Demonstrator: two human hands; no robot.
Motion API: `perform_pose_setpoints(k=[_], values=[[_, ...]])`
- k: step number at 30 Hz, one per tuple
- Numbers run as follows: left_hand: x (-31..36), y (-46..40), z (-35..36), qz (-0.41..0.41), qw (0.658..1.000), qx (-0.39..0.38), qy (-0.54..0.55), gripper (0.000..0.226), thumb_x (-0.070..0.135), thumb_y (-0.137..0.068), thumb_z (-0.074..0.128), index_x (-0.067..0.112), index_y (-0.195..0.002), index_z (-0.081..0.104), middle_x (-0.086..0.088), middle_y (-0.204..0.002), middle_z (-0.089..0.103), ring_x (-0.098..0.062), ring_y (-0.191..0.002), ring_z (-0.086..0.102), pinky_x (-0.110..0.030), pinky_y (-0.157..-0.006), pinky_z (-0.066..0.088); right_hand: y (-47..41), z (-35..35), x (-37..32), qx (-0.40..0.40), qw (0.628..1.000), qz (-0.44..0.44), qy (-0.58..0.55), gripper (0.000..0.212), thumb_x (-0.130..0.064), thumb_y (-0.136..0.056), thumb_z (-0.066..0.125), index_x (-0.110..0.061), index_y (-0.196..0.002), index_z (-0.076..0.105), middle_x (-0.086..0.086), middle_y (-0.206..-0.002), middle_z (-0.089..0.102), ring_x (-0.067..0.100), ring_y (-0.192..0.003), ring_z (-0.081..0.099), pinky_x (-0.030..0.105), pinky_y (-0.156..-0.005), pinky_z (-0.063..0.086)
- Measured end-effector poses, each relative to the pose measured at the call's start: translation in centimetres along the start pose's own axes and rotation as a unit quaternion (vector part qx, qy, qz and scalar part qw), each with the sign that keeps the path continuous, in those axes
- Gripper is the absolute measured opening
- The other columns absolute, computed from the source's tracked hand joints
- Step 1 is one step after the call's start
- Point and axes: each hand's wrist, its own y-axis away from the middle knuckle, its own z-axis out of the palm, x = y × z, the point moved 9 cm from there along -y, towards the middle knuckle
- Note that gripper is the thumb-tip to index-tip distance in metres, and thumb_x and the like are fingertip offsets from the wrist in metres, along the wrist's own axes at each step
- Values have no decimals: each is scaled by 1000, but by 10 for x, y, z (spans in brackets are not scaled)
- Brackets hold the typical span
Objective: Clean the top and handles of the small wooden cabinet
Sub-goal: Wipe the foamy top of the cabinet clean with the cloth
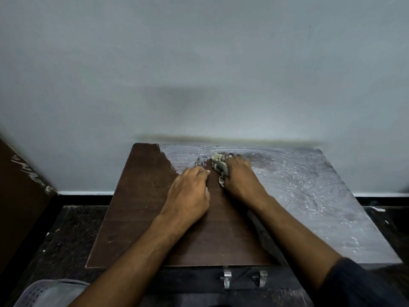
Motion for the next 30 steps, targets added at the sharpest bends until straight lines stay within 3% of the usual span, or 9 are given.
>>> perform_pose_setpoints(k=[5, 9, 14, 19, 25, 30], values=[[-6, 1, -1, 13, 1000, 1, 22, 47, 22, -91, 55, 15, -137, 51, 4, -130, 54, -13, -123, 47, -31, -107, 37, -13, -9, 30, 21, 999, 30, 6, 28, -19, -88, 61, -8, -114, 59, 16, -116, 60, 34, -112, 52, 36, -97, 41], [-12, 5, -8, 5, 999, 24, 46, 43, 17, -91, 56, 13, -133, 57, 2, -127, 59, -14, -121, 50, -32, -107, 39, -46, -15, 17, 43, 997, 58, 0, 33, -22, -90, 60, -12, -121, 58, 13, -125, 58, 35, -118, 51, 40, -102, 39], [-23, 4, -12, -11, 999, 19, 27, 43, 21, -93, 54, 15, -135, 54, 2, -129, 57, -14, -121, 49, -32, -106, 39, -50, 3, -19, 1, 999, -41, 21, 29, -22, -89, 62, -9, -115, 62, 13, -118, 62, 31, -113, 54, 34, -99, 38], [-61, 20, -24, -61, 997, 34, 18, 42, 23, -93, 55, 14, -134, 54, 1, -131, 57, -16, -121, 50, -33, -105, 41, -57, -6, 0, 56, 996, 61, 16, 29, -17, -89, 57, -10, -117, 62, 13, -118, 61, 32, -109, 53, 36, -94, 42], [-72, 18, -31, -88, 995, 36, 12, 43, 27, -94, 54, 14, -136, 53, 0, -134, 55, -16, -123, 48, -36, -106, 42, -63, 15, -65, -2, 997, -72, -29, 25, -16, -88, 61, -13, -112, 65, 11, -117, 64, 28, -108, 57, 33, -97, 43], [-102, 40, -49, -93, 993, 71, 16, 39, 24, -93, 57, 15, -131, 58, 2, -130, 59, -15, -120, 52, -34, -104, 44, -67, 4, -15, 33, 999, 28, 8, 32, -18, -85, 62, -9, -116, 62, 15, -118, 62, 35, -111, 54, 36, -99, 41]])
